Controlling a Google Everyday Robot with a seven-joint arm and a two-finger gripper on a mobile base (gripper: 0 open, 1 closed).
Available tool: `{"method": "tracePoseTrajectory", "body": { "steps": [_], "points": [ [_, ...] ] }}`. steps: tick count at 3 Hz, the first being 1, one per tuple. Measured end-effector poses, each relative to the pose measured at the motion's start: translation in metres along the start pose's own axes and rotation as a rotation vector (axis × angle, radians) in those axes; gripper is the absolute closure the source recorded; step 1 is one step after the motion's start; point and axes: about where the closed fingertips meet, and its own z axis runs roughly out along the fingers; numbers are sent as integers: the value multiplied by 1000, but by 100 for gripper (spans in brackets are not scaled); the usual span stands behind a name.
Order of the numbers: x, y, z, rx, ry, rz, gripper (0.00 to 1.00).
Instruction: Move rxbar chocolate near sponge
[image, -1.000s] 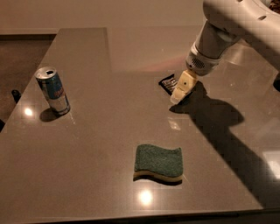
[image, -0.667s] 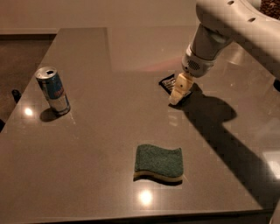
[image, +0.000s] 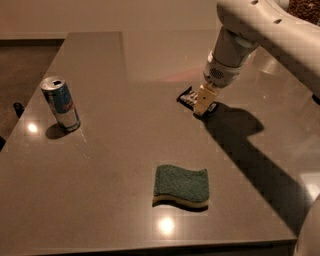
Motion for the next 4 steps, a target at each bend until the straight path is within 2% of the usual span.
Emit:
{"method": "tracePoseTrajectory", "body": {
  "steps": [1,2,3,4],
  "points": [
    [0,0,-2,0,0,0,95],
    [-1,0,-2,0,0,0,100],
    [15,42,-22,-4,39,-113,100],
    [35,92,-45,-23,75,-253,100]
  ]
}}
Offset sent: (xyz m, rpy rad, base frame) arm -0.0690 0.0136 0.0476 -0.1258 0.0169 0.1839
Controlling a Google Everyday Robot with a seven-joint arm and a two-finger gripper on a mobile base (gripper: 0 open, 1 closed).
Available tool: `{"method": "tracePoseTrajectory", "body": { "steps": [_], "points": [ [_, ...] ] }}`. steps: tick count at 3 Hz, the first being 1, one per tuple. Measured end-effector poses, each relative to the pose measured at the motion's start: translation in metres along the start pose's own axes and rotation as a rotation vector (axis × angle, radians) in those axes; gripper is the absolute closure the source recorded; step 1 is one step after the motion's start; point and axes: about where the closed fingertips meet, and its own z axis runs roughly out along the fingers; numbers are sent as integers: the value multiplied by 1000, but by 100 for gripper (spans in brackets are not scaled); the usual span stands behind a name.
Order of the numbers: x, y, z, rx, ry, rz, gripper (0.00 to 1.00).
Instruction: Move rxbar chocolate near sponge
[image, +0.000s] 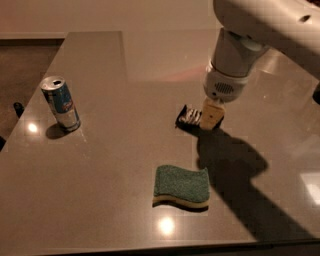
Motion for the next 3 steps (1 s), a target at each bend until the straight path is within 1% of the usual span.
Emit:
{"method": "tracePoseTrajectory", "body": {
  "steps": [1,2,3],
  "points": [
    [12,32,-10,-25,15,-80,100],
    [21,59,-12,-70,39,-153,84],
    [31,80,-15,-100,50,-204,59]
  ]
}}
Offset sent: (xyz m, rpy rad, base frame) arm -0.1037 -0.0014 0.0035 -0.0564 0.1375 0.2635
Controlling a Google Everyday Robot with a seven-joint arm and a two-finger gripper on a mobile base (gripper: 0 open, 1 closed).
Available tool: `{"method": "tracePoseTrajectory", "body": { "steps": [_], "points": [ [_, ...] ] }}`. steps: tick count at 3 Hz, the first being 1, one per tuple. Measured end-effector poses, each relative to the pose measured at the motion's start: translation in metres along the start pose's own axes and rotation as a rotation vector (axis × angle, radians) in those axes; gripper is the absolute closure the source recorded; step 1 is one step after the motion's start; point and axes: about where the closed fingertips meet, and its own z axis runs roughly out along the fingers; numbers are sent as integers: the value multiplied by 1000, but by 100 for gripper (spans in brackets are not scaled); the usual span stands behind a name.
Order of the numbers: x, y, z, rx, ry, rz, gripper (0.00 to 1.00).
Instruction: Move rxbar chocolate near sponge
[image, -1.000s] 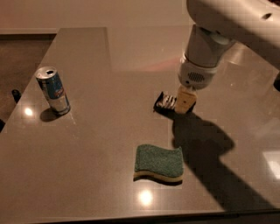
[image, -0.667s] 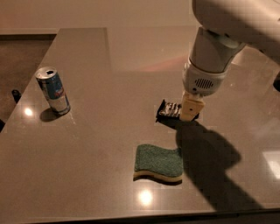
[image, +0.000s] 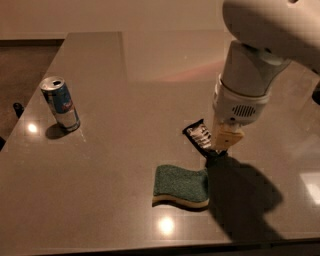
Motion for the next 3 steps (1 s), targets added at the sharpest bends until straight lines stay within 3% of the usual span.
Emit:
{"method": "tracePoseTrajectory", "body": {
  "steps": [1,2,3],
  "points": [
    [5,17,-3,-13,4,-34,37],
    [3,16,-3,-3,-2,-37,13],
    [1,14,-4,6,-7,-38,0]
  ]
}}
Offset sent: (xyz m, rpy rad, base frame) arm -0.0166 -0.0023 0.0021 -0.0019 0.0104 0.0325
